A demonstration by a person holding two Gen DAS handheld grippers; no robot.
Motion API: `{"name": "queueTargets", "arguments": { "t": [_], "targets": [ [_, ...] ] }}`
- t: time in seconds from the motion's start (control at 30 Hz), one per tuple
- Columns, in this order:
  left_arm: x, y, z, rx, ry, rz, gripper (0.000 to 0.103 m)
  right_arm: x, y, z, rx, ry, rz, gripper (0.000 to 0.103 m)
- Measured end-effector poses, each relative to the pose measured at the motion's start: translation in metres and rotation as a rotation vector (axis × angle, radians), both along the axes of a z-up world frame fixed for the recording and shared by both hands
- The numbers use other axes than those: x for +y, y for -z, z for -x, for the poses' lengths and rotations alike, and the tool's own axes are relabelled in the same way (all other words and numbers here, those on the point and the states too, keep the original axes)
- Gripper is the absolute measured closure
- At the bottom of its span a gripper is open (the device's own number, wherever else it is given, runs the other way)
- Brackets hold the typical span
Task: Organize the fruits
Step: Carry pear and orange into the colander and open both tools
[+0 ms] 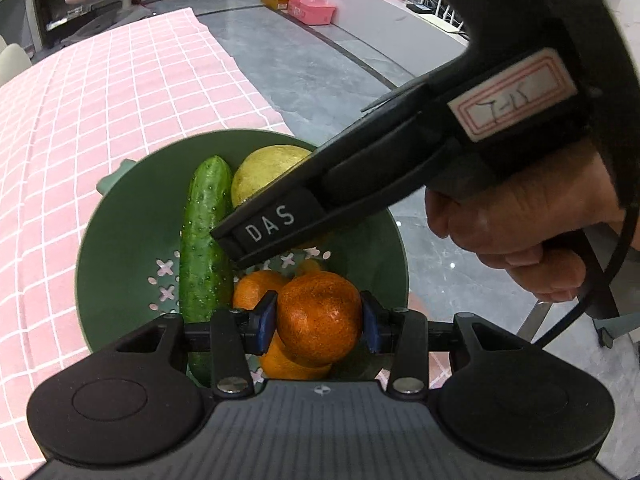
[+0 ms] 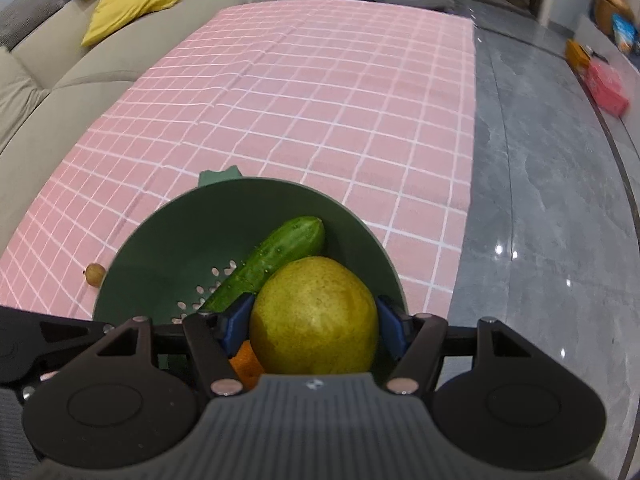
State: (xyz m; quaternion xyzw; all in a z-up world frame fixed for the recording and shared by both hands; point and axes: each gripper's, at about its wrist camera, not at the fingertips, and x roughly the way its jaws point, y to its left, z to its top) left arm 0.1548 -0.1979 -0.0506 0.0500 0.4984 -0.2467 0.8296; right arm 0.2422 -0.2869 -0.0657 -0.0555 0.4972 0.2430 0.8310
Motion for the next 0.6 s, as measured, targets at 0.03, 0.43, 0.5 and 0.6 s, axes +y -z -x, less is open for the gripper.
{"name": "queueTargets", "arguments": {
  "t": [0.03,0.43,0.5,0.6],
  "targets": [
    [0.0,0.001,-0.001,0.005,-0.003,0.005,0.055,0.0,0.0,-0.001,0.007,-0.003,-0.007,0.04],
    [0.003,-0.01,-0.009,0.034,-0.024,0.03,0.039,0.003,0.003,0.0,0.027,-0.033,0.03,0.04],
    [-0.001,-0.012,-0.009,0.024,-0.032,0.042,0.035,0.005,0.001,0.002,0.025,-0.032,0.05,0.04],
    [0.002,-0.023,-0.007,0.015,-0.035,0.048,0.034,0.004,-0.001,0.002,0.033,-0.017,0.082,0.04]
  ]
}}
